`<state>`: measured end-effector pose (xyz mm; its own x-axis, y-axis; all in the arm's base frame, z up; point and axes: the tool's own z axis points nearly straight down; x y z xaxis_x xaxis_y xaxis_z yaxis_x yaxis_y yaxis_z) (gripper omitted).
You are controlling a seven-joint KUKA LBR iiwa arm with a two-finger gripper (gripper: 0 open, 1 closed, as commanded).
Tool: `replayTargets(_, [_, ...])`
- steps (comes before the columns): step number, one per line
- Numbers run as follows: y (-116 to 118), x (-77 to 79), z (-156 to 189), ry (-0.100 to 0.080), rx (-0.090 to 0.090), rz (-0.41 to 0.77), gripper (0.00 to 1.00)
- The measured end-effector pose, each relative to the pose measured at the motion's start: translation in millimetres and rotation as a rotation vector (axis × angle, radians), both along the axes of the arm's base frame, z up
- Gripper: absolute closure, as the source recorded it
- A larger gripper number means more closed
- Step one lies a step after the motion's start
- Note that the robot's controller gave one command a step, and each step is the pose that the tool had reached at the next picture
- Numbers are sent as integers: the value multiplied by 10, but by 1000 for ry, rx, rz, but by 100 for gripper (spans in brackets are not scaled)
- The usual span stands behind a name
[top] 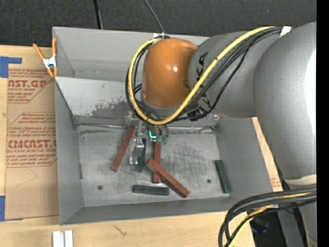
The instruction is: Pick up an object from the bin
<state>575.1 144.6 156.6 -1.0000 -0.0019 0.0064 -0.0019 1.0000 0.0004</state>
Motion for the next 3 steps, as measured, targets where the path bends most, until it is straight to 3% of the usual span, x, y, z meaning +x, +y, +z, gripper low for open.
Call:
replayTargets(1, [-7,20,49,-8,1,-1,0])
replayTargets(2, [-102,134,-508,-9,1,185,0])
replayTargets(3, [-102,131,-781,-6,1,210,0])
